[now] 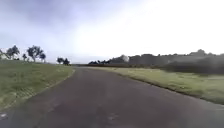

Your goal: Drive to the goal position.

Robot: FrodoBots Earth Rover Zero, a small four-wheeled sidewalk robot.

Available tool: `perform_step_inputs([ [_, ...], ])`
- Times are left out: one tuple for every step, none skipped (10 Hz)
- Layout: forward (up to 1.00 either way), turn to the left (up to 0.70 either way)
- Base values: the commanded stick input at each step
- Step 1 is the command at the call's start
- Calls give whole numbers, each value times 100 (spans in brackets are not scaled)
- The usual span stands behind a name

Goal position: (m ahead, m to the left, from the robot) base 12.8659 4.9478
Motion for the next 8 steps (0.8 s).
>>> perform_step_inputs([
  [100, 0],
  [100, 0],
  [100, 0],
  [100, 0],
  [100, 0],
  [100, 0],
  [100, 0],
  [100, 0],
])
